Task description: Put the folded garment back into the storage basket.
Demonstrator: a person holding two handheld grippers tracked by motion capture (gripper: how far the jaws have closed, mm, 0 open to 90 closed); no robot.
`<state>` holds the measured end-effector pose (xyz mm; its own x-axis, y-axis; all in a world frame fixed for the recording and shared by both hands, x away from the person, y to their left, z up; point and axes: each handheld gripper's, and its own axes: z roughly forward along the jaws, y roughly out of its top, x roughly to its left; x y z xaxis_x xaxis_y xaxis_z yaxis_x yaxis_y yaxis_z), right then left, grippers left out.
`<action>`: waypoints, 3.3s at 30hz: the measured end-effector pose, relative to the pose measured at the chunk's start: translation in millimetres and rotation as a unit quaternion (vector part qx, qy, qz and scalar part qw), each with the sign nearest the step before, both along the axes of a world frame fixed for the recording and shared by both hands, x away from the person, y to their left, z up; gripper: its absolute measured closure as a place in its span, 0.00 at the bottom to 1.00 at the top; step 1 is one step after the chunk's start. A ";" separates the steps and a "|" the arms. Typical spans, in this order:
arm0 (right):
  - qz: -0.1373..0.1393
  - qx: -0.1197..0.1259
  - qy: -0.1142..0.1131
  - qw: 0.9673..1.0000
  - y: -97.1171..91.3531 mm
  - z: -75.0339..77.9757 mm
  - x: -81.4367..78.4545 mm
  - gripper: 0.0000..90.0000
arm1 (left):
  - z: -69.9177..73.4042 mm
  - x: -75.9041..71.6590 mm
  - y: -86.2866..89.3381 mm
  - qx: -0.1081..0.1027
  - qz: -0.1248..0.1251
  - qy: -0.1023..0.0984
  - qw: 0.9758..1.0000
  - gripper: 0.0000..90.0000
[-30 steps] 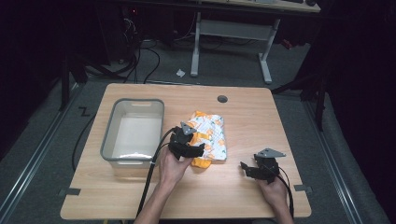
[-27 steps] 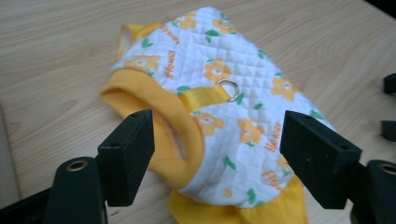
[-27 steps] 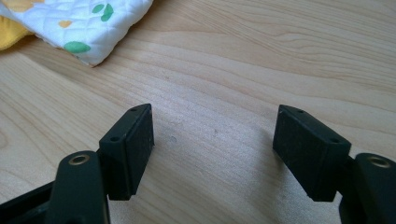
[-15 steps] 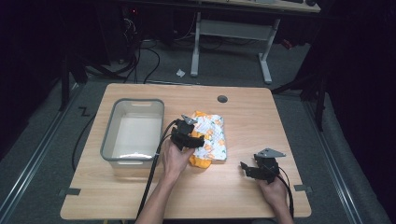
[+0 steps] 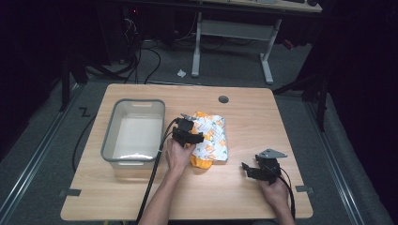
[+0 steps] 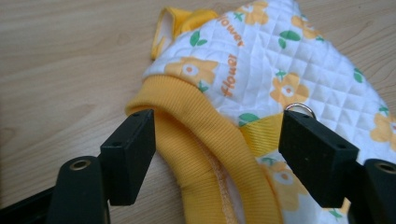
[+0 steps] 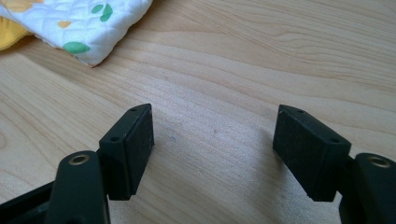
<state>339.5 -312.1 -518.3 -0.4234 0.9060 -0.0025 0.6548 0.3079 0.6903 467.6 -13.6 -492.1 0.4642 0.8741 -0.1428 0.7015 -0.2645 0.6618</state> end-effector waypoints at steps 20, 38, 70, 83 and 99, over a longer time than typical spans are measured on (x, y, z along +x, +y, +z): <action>0.000 0.000 0.000 1.000 0.0 0.0 0.0 0.33 | -22.7 1.7 -13.3 0.032 -0.032 0.006 0.999 0.49; 0.000 0.000 0.000 1.000 0.0 0.0 0.0 0.33 | -19.2 -4.4 -18.7 0.013 -0.038 0.002 0.999 0.79; 0.000 0.000 0.000 1.000 0.0 0.0 0.0 0.33 | 43.5 -34.3 -3.6 -0.065 -0.070 -0.056 0.994 0.84; 0.000 0.000 0.000 1.000 -0.1 0.0 0.0 0.33 | 62.5 -44.8 5.3 -0.088 -0.078 -0.068 0.991 0.86; 0.000 0.000 0.000 1.000 -0.1 0.0 0.0 0.33 | 93.5 -52.3 22.3 -0.111 -0.080 -0.090 0.986 0.86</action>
